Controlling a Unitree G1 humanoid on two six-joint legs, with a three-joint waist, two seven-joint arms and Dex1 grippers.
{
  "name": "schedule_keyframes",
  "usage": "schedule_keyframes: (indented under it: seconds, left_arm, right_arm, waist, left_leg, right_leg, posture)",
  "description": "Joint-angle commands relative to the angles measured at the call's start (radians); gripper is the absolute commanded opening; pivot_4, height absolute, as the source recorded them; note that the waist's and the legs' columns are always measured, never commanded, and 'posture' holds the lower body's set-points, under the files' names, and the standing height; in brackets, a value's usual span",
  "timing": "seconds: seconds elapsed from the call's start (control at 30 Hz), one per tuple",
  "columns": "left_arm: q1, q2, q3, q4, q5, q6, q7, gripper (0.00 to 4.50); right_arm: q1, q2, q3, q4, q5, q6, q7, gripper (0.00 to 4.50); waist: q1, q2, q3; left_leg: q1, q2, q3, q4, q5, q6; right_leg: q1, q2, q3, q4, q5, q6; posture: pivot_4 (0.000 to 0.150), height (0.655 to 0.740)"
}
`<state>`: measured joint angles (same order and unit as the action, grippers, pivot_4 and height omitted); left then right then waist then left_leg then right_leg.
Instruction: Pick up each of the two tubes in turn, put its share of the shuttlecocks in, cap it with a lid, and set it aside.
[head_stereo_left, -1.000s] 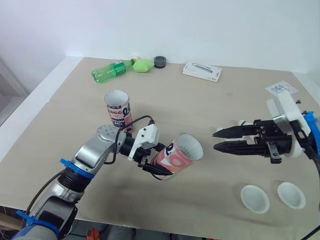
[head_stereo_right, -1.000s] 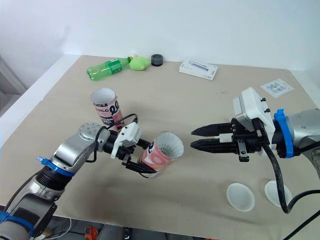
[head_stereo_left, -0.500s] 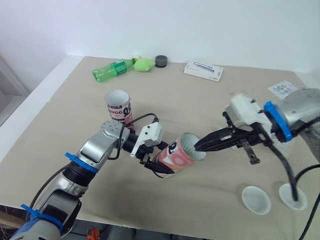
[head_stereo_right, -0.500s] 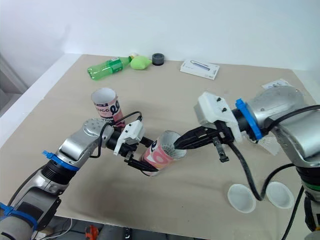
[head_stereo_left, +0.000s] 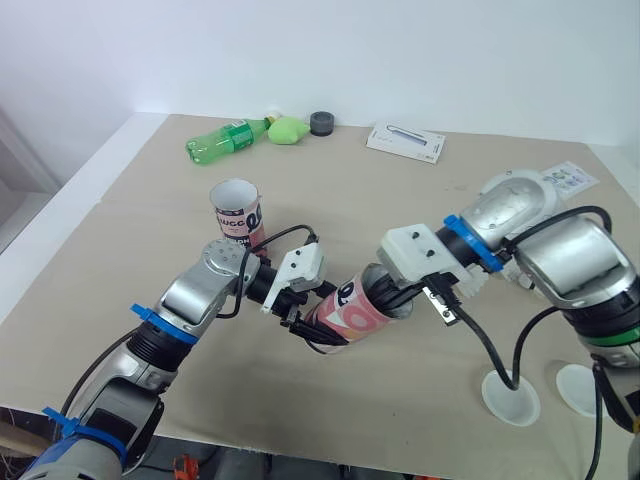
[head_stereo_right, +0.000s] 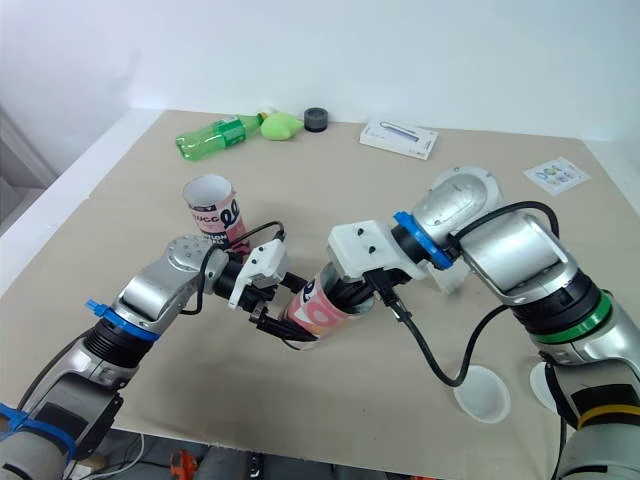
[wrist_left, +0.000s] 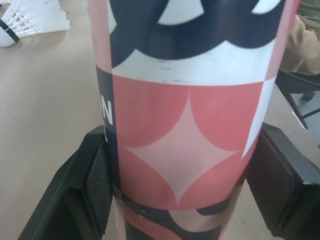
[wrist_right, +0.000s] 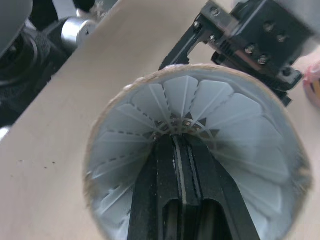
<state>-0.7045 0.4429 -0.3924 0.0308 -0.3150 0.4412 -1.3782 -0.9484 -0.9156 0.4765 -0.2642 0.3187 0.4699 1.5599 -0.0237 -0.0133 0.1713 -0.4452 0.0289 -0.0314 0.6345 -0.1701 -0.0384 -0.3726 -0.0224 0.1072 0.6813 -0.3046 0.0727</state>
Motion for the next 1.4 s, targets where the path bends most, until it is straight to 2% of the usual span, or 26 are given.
schedule_keyframes:
  seconds: [0.03,0.27,0.53,0.83,1.1,1.33,1.4]
  left_arm:
    - [-0.004,-0.006,0.003,-0.010,0.002,0.000,0.010,3.26]
    - [-0.001,-0.007,0.002,-0.012,0.001,0.001,0.014,3.26]
    - [-0.007,-0.008,-0.002,0.006,0.003,-0.011,0.005,3.26]
    - [-0.020,-0.019,0.000,0.026,0.007,-0.021,0.000,3.26]
    - [0.008,-0.030,0.026,0.015,-0.015,-0.040,0.004,3.26]
    - [0.040,-0.107,0.113,0.003,-0.124,-0.041,0.023,3.26]
    - [0.045,-0.119,0.124,0.001,-0.140,-0.039,0.024,3.26]
  right_arm:
    - [-0.030,0.030,0.021,0.015,-0.045,-0.035,0.043,0.17]
    - [-0.012,0.039,0.030,0.010,-0.062,-0.026,0.054,0.17]
    - [-0.070,0.026,-0.103,0.042,0.043,0.077,0.044,0.17]
    - [-0.008,-0.032,-0.196,-0.031,0.129,0.154,0.014,0.17]
    - [0.123,-0.133,-0.490,-0.110,0.326,0.317,-0.086,0.17]
    - [0.335,-0.190,-0.788,-0.181,0.437,0.439,-0.232,0.17]
    - [0.371,-0.197,-0.830,-0.198,0.466,0.453,-0.255,0.17]
  waist:
    - [0.000,0.000,0.000]
    - [0.000,0.000,0.000]
    - [0.000,0.000,0.000]
    - [0.001,0.000,0.000]
    - [0.002,-0.001,0.000]
    - [0.002,-0.001,0.001]
    - [0.001,-0.001,0.001]
  left_leg:
    - [0.000,0.000,0.000,0.000,0.000,0.000]
    - [0.000,0.000,-0.001,0.001,0.001,-0.001]
    - [0.000,0.000,-0.001,0.001,0.001,-0.001]
    - [0.000,0.000,-0.001,0.001,0.001,-0.001]
    - [-0.001,-0.001,-0.002,0.001,0.001,-0.001]
    - [-0.001,0.000,-0.001,0.000,0.001,-0.001]
    - [-0.001,-0.001,-0.001,0.000,0.001,-0.001]
  right_leg:
    - [0.000,0.000,0.000,0.000,0.000,0.000]
    - [0.000,0.000,0.000,0.000,0.000,0.000]
    - [0.000,0.000,-0.001,0.001,0.000,0.000]
    - [0.001,0.000,-0.001,0.001,0.000,0.000]
    - [0.001,-0.001,-0.001,0.000,0.000,0.001]
    - [0.000,-0.001,-0.001,0.000,-0.001,0.000]
    - [0.000,-0.001,0.000,0.000,-0.001,0.000]
  posture:
    - [0.150,0.7294]
    - [0.150,0.7294]
    - [0.150,0.7294]
    - [0.150,0.7294]
    - [0.150,0.7294]
    - [0.150,0.7294]
    - [0.150,0.7294]
